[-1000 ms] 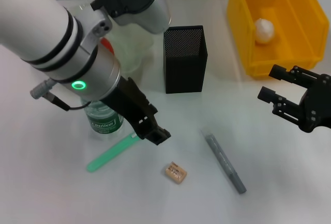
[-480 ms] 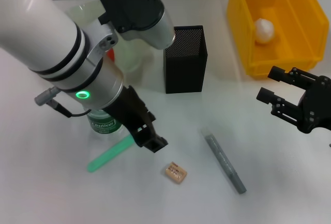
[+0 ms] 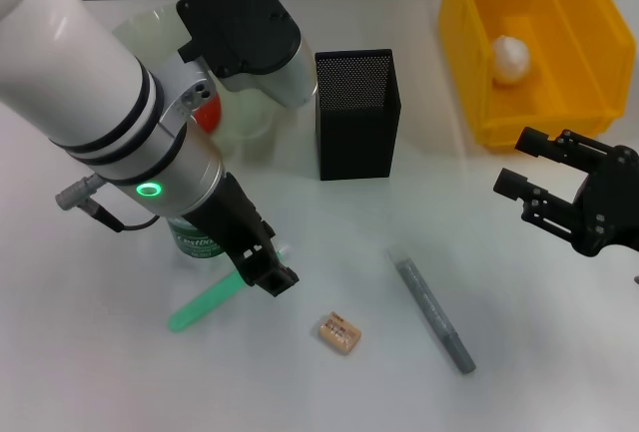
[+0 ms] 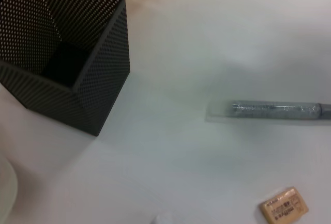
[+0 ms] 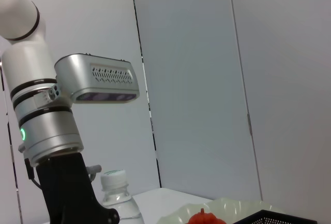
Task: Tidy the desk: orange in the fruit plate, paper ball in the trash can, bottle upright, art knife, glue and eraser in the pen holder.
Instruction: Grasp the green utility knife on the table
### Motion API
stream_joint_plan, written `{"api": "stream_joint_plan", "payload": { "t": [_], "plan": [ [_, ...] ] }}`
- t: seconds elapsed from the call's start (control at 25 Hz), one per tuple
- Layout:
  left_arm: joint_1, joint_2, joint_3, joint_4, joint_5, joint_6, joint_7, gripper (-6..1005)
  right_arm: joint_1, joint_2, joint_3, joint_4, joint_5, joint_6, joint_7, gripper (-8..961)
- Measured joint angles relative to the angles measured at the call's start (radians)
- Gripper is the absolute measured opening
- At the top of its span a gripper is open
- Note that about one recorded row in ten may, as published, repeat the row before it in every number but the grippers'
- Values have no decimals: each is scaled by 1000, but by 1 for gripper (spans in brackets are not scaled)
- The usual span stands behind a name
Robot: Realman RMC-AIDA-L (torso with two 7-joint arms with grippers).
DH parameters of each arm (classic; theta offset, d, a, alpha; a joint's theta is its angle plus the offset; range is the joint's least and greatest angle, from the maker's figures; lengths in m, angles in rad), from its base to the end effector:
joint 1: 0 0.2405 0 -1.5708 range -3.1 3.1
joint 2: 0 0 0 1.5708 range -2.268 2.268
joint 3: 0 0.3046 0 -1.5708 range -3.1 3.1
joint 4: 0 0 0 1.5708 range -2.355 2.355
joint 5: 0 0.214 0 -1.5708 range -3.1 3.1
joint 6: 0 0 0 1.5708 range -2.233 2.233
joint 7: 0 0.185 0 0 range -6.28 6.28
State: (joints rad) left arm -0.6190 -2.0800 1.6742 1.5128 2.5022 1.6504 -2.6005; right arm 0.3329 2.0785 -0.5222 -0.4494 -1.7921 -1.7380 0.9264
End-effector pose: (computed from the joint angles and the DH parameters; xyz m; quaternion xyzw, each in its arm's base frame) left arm -0.1753 0.3435 -0.0984 -0.9531 -0.1945 0.2142 0.0892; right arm 0.3213 0.2973 -0.0409 -0.8796 0.1535 0.3834 0.2361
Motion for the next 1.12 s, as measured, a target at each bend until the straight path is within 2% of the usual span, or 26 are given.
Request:
{"api": "stream_joint_plan", "payload": {
  "t": [0.48, 0.64, 1.12],
  "plan": [
    [7, 1, 2, -26, 18, -10, 1, 572, -2, 0, -3, 0, 1, 9, 0, 573],
    [0, 1, 2, -68, 21, -22, 2, 572, -1, 0, -4, 0, 1, 9, 0, 573],
    [6, 0, 4, -64, 17, -24, 4, 572, -2, 0, -1, 0, 1, 9, 0, 574]
  ]
}}
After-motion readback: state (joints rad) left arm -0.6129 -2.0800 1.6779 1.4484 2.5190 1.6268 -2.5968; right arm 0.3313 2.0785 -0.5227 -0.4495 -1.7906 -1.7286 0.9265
